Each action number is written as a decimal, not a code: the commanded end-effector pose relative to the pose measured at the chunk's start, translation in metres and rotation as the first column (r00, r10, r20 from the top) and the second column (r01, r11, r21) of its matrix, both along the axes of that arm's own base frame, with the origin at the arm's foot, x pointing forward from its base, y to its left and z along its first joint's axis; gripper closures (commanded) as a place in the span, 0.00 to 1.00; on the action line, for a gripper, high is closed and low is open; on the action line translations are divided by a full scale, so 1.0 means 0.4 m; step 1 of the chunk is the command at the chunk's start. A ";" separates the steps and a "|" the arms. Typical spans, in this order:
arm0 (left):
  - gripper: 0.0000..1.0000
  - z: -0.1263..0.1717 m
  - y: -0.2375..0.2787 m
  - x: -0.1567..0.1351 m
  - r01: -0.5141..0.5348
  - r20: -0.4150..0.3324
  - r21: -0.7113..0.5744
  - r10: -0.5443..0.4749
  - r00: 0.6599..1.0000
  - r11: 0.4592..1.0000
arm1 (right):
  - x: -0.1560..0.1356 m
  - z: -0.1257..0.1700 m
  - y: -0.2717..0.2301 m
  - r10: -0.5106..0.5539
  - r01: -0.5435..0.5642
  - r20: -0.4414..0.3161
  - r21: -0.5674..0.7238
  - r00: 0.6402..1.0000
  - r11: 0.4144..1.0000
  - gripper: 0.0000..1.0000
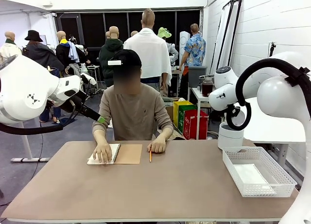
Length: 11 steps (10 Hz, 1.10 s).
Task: Sort the paper based on its condition.
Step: If a person hands you a paper, place it in the Organizing basket , and if it's crumpled, put it in the Trash can.
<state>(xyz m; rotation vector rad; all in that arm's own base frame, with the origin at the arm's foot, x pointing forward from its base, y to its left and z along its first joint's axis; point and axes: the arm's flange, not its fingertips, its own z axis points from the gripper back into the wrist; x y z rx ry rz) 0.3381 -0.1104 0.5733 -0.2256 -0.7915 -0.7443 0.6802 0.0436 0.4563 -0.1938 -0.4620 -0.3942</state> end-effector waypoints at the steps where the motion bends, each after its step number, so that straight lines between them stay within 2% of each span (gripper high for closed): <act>1: 0.00 -0.001 0.003 0.000 0.003 -0.005 -0.005 -0.003 1.000 1.000 | 0.027 -0.005 -0.005 -0.030 0.031 -0.023 0.017 0.999 0.999 0.58; 10: 0.00 -0.001 0.003 0.000 0.003 -0.005 -0.005 -0.003 1.000 1.000 | 0.062 -0.051 -0.058 -0.105 0.108 -0.071 0.032 0.992 0.994 0.58; 11: 0.00 -0.001 0.003 0.000 0.003 -0.005 -0.005 -0.003 1.000 1.000 | 0.063 -0.050 -0.057 -0.103 0.107 -0.080 0.035 0.991 0.994 0.47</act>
